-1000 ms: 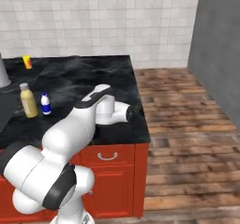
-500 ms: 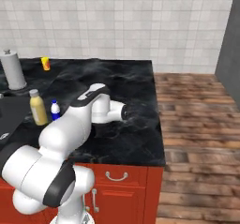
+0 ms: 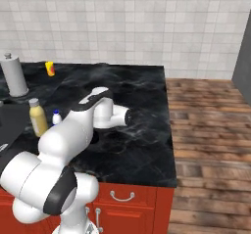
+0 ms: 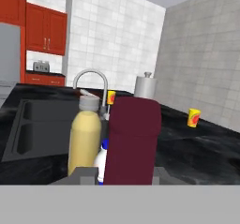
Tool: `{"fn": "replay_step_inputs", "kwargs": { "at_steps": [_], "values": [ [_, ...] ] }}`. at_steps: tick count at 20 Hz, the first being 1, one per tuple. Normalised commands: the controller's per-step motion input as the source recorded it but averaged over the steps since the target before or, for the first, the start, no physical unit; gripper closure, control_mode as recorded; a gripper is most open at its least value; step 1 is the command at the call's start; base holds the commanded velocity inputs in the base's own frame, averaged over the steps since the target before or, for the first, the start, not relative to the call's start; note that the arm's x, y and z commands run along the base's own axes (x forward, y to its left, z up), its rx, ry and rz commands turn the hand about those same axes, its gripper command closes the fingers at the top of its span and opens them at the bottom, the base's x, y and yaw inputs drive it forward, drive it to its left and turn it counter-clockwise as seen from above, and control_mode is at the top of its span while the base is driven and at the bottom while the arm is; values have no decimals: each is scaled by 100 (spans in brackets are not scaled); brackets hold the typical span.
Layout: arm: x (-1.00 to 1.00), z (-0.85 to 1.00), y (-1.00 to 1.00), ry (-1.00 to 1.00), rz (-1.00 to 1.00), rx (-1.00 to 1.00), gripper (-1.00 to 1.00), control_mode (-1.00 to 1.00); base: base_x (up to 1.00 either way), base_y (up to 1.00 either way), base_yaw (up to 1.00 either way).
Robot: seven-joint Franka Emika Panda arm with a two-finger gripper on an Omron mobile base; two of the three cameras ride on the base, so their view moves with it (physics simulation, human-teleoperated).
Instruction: Place the drinks on the dining counter in a tight cluster.
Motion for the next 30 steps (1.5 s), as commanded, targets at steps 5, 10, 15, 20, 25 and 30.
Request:
{"fn": "replay_step_inputs", "kwargs": {
  "at_steps": [5,10,15,20,25,30],
  "values": [
    [0,-1,1,1,3,3,100,-100,0,2,0],
    [20,-3,17,0,10,6,100,-100,0,0,0],
    [31,-7,29,-2,6,3,100,-100,0,0,0],
    [23,-13,42,-9,5,0,100,-100,0,0,0],
    [17,-14,40,-4,4,3,100,-100,0,0,0],
    [23,-12,34,0,0,8,100,-100,0,0,0]
  ]
}}
